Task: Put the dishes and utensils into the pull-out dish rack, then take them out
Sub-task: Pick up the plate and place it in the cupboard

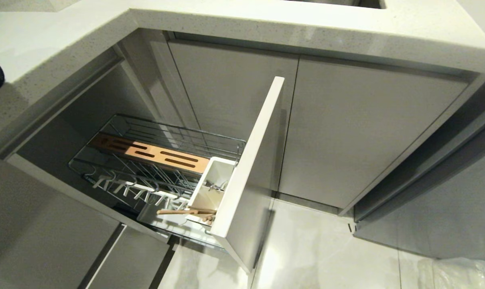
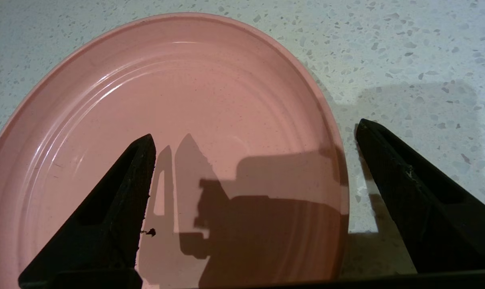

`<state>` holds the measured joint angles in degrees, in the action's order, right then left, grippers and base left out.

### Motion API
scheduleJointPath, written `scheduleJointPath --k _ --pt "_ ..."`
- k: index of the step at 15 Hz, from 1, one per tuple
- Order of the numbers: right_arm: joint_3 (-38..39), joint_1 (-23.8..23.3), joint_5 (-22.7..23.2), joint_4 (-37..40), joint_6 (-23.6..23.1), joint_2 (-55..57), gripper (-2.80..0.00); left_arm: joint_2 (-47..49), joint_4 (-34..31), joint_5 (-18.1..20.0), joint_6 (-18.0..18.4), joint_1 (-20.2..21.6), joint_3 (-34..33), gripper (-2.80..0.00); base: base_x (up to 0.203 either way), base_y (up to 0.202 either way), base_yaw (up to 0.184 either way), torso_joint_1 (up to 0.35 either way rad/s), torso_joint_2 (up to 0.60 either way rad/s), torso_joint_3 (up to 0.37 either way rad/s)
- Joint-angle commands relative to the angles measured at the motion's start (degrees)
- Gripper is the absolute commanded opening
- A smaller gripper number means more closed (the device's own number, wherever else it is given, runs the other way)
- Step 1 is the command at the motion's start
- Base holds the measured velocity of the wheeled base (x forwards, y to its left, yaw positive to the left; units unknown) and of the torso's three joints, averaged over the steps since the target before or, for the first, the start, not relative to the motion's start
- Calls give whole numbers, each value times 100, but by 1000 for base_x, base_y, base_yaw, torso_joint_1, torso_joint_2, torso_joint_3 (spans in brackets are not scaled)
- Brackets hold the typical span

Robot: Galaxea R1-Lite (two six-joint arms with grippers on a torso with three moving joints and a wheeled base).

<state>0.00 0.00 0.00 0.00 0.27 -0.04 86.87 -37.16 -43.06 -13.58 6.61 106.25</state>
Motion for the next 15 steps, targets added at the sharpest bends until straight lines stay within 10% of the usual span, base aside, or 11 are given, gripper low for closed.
scheduleJointPath --k 1,11,12,15 --pt "0 0 0 0 0 4 -280 -6 -20 -27 -13 31 1 0 0 0 0 0 0 0" --pt "0 0 0 0 0 4 -280 -3 -19 -36 -13 43 1 0 0 0 0 0 0 0" --pt "0 0 0 0 0 4 -280 -3 -19 -35 -13 51 1 -280 0 0 0 0 0 0" --pt "0 0 0 0 0 4 -280 -21 -19 -27 -13 51 45 -280 0 0 0 0 0 0"
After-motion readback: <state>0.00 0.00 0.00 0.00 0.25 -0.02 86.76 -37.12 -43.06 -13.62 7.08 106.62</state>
